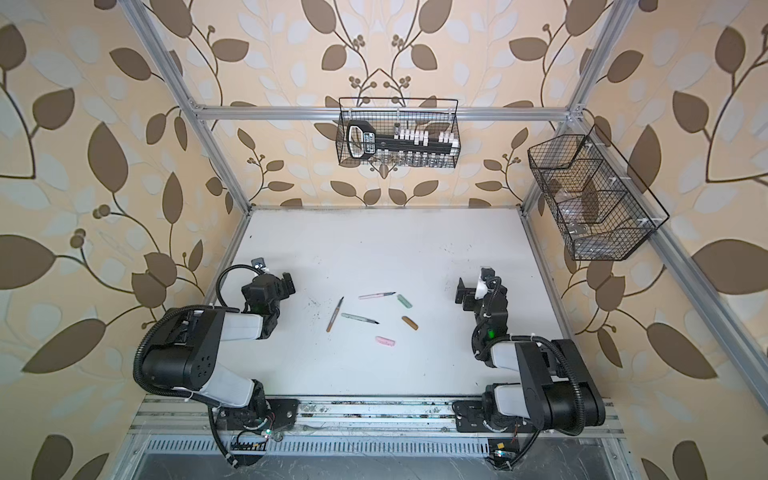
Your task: Insert the pens into the pen caps
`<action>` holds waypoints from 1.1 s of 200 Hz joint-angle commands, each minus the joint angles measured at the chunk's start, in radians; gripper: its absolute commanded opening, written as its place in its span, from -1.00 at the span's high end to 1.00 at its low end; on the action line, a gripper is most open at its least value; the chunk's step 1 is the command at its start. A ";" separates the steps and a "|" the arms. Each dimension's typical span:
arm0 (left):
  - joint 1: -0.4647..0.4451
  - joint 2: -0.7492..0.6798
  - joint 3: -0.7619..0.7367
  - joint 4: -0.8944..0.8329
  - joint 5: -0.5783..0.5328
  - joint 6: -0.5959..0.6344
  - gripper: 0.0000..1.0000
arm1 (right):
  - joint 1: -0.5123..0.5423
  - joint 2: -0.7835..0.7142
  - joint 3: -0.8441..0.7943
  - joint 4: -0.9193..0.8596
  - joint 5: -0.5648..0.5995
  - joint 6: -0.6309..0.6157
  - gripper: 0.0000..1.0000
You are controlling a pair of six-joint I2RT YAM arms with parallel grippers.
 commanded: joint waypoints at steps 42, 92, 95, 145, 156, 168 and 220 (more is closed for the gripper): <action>0.001 -0.034 -0.007 0.009 0.007 -0.001 -0.98 | -0.024 -0.003 0.025 0.005 -0.056 -0.014 -1.00; 0.000 -0.034 -0.008 0.007 0.007 0.000 -0.98 | -0.021 -0.005 0.024 0.005 -0.052 -0.017 -1.00; 0.001 -0.034 -0.008 0.007 0.007 -0.001 -0.98 | -0.021 -0.005 0.025 0.004 -0.052 -0.017 -1.00; 0.001 -0.032 -0.007 0.006 0.007 -0.001 -0.98 | -0.022 -0.003 0.028 0.001 -0.055 -0.016 -1.00; 0.000 -0.032 -0.007 0.007 0.007 0.000 -0.98 | -0.023 -0.003 0.027 0.000 -0.055 -0.016 -1.00; 0.001 -0.033 -0.007 0.006 0.008 -0.001 -0.98 | -0.021 -0.006 0.025 0.004 -0.051 -0.016 -1.00; -0.008 -0.083 0.038 -0.100 0.019 0.026 -0.79 | 0.025 -0.071 0.162 -0.292 0.045 -0.028 -0.96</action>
